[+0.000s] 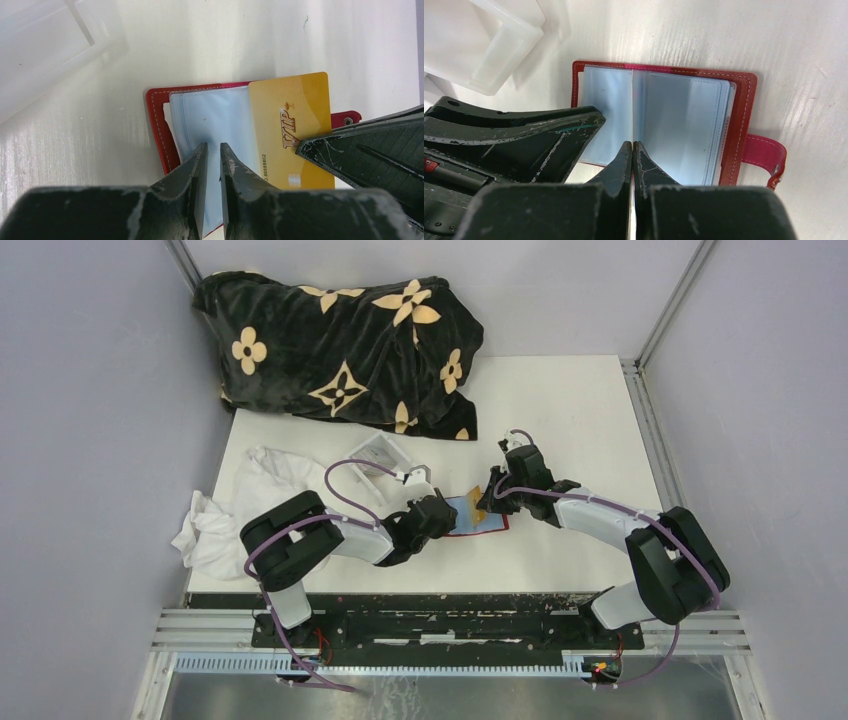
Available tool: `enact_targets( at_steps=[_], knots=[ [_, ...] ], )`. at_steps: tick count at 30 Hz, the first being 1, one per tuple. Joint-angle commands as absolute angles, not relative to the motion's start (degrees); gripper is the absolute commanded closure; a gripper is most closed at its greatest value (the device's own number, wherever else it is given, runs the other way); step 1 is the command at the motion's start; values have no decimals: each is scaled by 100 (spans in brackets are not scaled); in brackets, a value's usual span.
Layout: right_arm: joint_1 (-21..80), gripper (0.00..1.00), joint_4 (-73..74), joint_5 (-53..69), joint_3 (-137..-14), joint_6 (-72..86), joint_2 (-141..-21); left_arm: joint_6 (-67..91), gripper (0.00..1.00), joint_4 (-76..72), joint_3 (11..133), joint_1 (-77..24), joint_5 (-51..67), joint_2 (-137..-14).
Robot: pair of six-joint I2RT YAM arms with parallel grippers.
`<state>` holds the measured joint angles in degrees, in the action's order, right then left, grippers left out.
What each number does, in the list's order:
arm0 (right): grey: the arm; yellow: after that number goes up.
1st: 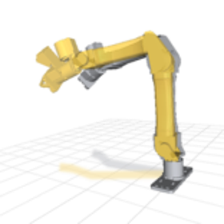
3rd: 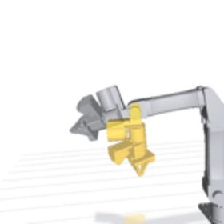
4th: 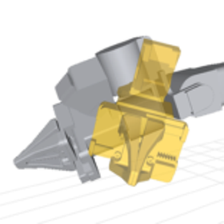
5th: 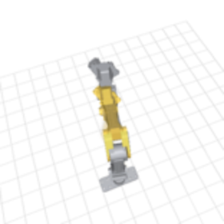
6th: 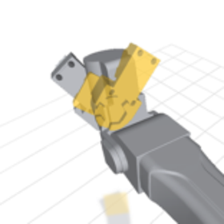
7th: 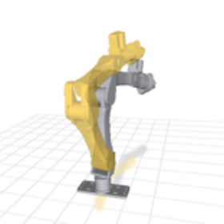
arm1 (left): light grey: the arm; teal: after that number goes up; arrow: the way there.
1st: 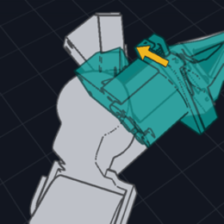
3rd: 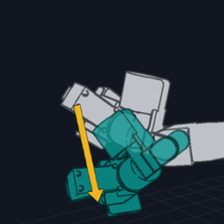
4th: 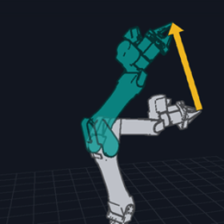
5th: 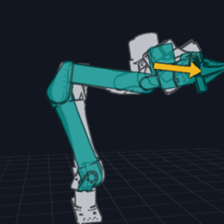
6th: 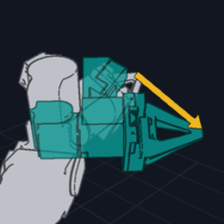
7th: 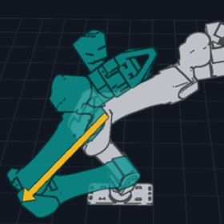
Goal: Put the credit cards into the card holder
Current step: Insert the credit card into the card holder.
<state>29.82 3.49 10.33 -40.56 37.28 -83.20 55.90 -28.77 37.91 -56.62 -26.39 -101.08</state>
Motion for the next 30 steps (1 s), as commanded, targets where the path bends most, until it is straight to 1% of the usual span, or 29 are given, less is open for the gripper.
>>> enact_targets(
  at_steps=[1, 17, 30],
  knots=[
    [2953, 99, 35, 1121, -4003, 3843, -8314, 5434, 76, -1863, 3526, -5621, -2681, -10292],
    [2907, 99, -321, 1181, -3688, 4326, -8183, 5517, 76, -1890, 3459, -5630, -2705, -10363],
    [2813, 99, -295, 1196, -3621, 4500, -7920, 5558, 76, -1913, 3377, -5634, -2751, -10397]
  ],
)
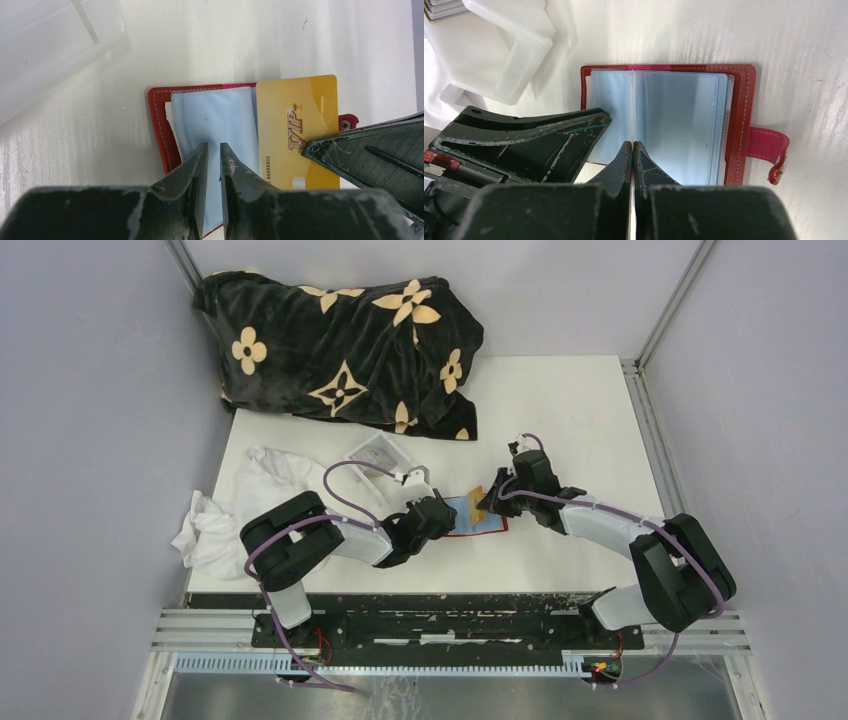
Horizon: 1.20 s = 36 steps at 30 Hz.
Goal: Put the credit cards into the card holder
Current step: Insert the credit card into the card holder.
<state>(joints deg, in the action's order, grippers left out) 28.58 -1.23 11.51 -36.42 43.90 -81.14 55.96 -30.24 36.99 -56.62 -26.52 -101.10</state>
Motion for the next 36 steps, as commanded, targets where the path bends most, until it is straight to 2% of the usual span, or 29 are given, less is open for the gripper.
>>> enact_targets(
  at_steps=[1, 36],
  knots=[
    [2814, 99, -306, 1206, -3621, 4519, -7924, 5563, 76, -1924, 3370, -5632, -2751, -10397],
    [2797, 99, -1063, 1505, -3141, 4756, -8216, 5588, 76, -1951, 3304, -5635, -2743, -10397]
  ],
)
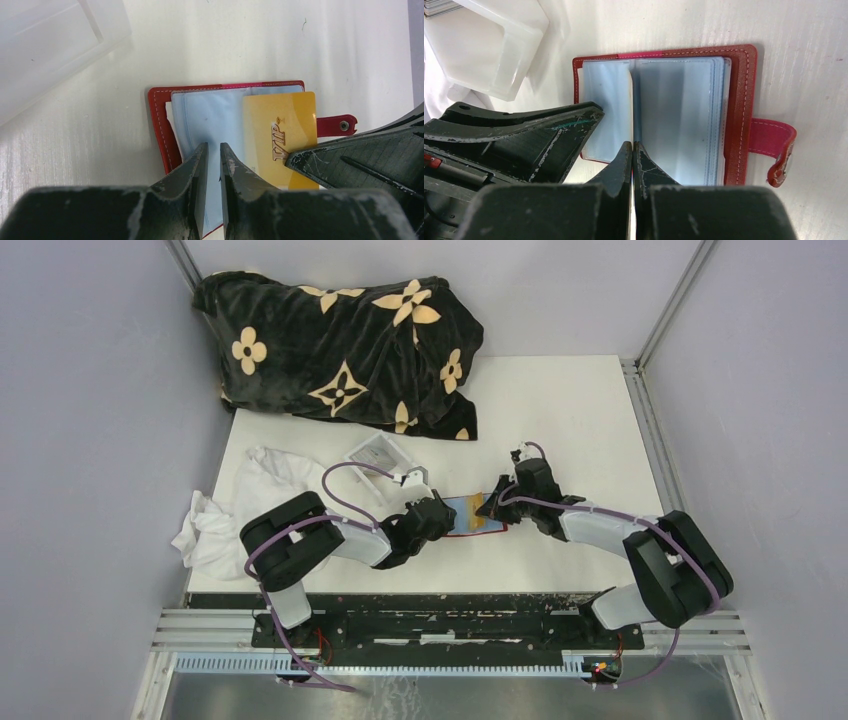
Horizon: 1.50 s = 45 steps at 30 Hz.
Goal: Put the credit cards into the card holder
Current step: Insert the credit card into the card holder.
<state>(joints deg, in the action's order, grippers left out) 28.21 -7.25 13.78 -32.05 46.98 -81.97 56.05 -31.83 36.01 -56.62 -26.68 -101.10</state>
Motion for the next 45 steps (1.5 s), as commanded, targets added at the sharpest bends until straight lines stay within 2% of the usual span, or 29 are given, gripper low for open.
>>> enact_targets(
  at_steps=[1, 15, 32, 45],
  knots=[
    [2797, 99, -1106, 1517, -3122, 4763, -8213, 5587, 76, -1951, 3307, -5641, -2749, -10393],
    [2743, 99, -1913, 1767, -2881, 5032, -8545, 5597, 75, -1928, 3253, -5637, -2707, -10368],
    [2751, 99, -1863, 1565, -2885, 4870, -9013, 5632, 61, -1480, 3195, -5683, -2967, -9710],
    [2749, 99, -1753, 1649, -2994, 4773, -9259, 5751, 59, -1134, 3014, -5698, -3269, -8931]
  ],
)
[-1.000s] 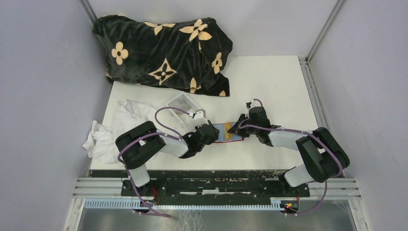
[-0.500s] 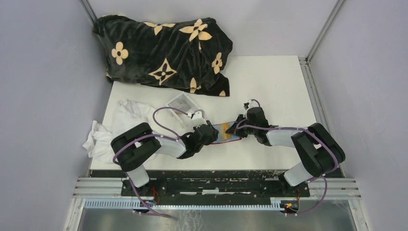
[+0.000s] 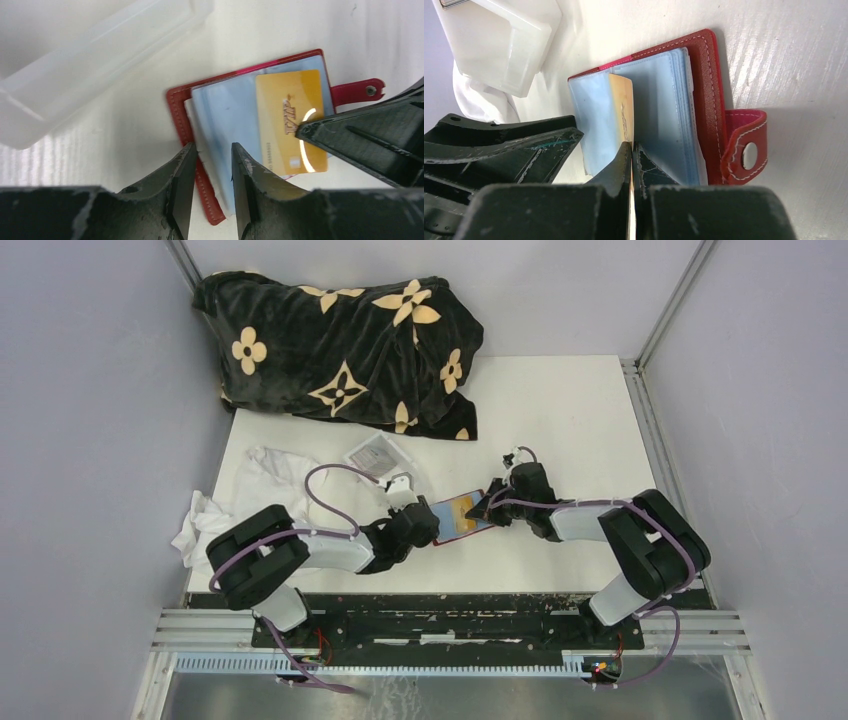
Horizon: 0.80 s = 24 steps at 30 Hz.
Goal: Put the credit cards into the card holder
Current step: Insert the credit card into the card holder.
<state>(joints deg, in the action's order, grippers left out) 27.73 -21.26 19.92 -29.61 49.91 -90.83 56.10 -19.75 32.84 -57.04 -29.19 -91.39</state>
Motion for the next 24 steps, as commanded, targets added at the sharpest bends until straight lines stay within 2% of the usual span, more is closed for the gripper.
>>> enact_targets(
  at_steps=[1, 10, 24],
  knots=[
    [2748, 99, -1737, 1668, -3011, 4758, -9276, 5748, 59, -1123, 2993, -5698, -3267, -8910],
    [2759, 99, -1637, 1864, -3112, 4696, -9399, 5847, 59, -1119, 2919, -5697, -3270, -8928],
    [2886, 99, -1108, 1925, -3392, 4455, -9623, 5742, 69, -1322, 3004, -5695, -3270, -9244]
  ],
)
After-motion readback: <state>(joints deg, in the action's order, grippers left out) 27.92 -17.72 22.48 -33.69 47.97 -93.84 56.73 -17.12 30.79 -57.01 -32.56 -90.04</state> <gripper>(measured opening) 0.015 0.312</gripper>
